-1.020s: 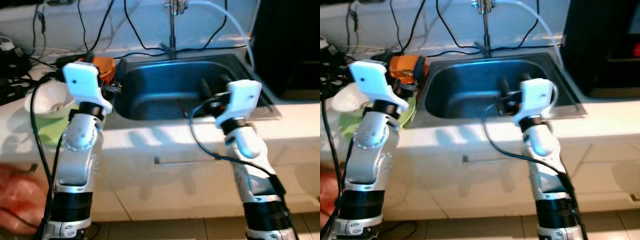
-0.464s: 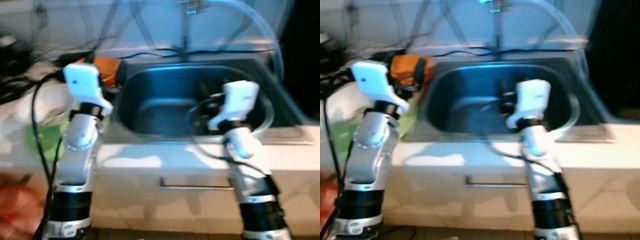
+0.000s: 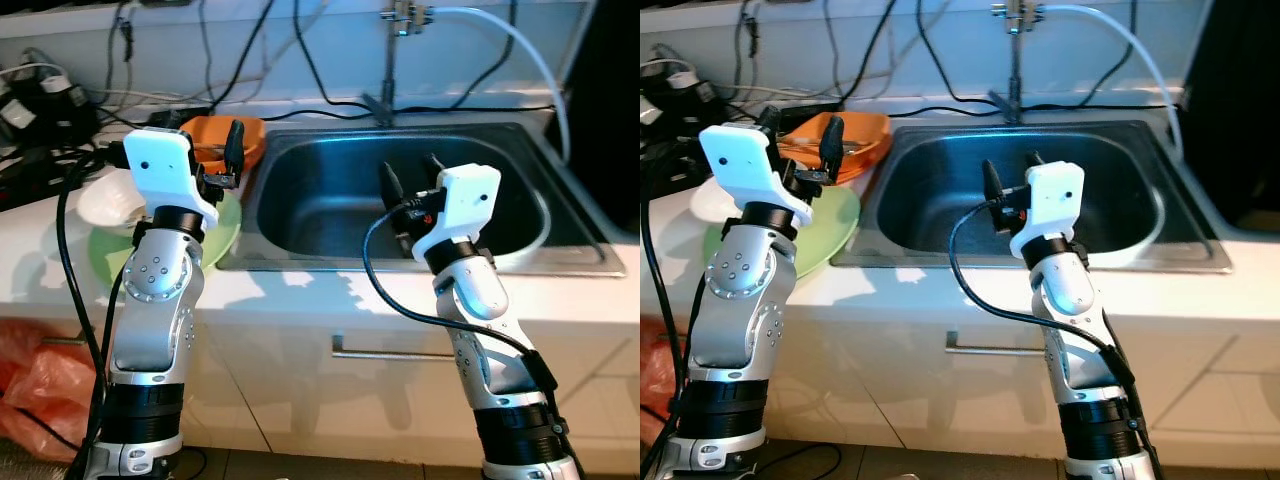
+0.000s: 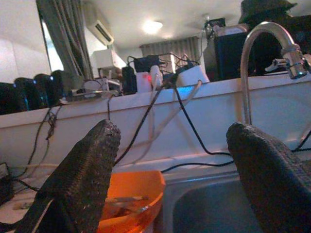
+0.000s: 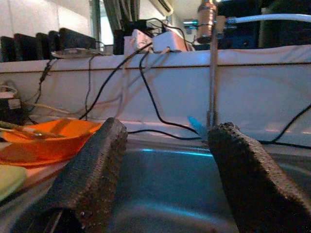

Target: Kitchen organization

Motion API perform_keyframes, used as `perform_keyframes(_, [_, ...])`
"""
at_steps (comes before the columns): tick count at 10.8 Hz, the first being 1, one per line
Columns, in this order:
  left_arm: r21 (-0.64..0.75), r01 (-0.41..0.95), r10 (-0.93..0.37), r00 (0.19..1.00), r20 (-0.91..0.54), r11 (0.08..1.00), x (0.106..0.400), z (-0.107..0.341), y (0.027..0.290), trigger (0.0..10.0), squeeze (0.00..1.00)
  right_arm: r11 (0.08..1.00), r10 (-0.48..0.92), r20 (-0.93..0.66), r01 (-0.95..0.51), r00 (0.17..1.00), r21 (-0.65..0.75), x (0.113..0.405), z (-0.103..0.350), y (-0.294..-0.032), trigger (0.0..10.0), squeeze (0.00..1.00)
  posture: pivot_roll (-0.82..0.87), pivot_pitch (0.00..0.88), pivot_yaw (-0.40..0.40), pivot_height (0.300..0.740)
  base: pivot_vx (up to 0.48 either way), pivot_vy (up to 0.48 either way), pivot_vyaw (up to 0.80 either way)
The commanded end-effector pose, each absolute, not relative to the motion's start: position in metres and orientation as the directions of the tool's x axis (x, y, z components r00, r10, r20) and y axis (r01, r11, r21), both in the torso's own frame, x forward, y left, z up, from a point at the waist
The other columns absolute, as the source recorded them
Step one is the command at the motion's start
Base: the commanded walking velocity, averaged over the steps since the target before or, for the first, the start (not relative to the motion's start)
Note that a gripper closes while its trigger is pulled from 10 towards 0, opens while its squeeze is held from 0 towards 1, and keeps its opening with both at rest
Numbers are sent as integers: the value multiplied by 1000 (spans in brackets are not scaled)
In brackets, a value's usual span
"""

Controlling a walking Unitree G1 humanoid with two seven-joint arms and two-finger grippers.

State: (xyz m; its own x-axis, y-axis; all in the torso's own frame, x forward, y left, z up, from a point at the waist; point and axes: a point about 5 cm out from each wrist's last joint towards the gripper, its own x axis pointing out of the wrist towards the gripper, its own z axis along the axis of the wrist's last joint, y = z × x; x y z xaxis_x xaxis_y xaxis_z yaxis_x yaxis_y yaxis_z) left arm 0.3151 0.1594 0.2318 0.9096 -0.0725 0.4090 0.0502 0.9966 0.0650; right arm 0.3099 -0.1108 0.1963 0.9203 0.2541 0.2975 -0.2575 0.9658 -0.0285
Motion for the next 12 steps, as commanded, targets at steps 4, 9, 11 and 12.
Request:
perform_keyframes(4, [53, 36, -54, 922, 383, 998, 317, 230, 164, 10000, 0, 963, 261, 308, -267, 915, -22, 310, 200, -110, 10000, 0, 64, 11, 121, 740, 0, 384, 0])
perform_keyframes(9, [64, 56, -77, 919, 387, 996, 318, 230, 161, 10000, 0, 966, 253, 308, -259, 917, -22, 309, 199, -110, 10000, 0, 62, 8, 126, 740, 0, 77, 0])
perform_keyframes(11, [76, 36, -63, 921, 384, 996, 318, 230, 163, 10000, 0, 965, 254, 306, -260, 917, -23, 310, 199, -110, 10000, 0, 62, 8, 124, 740, 0, 0, 0])
perform_keyframes(12, [93, 20, -54, 926, 373, 995, 318, 229, 165, 10000, 0, 964, 259, 302, -265, 917, -22, 310, 199, -110, 10000, 0, 62, 8, 124, 740, 0, 0, 0])
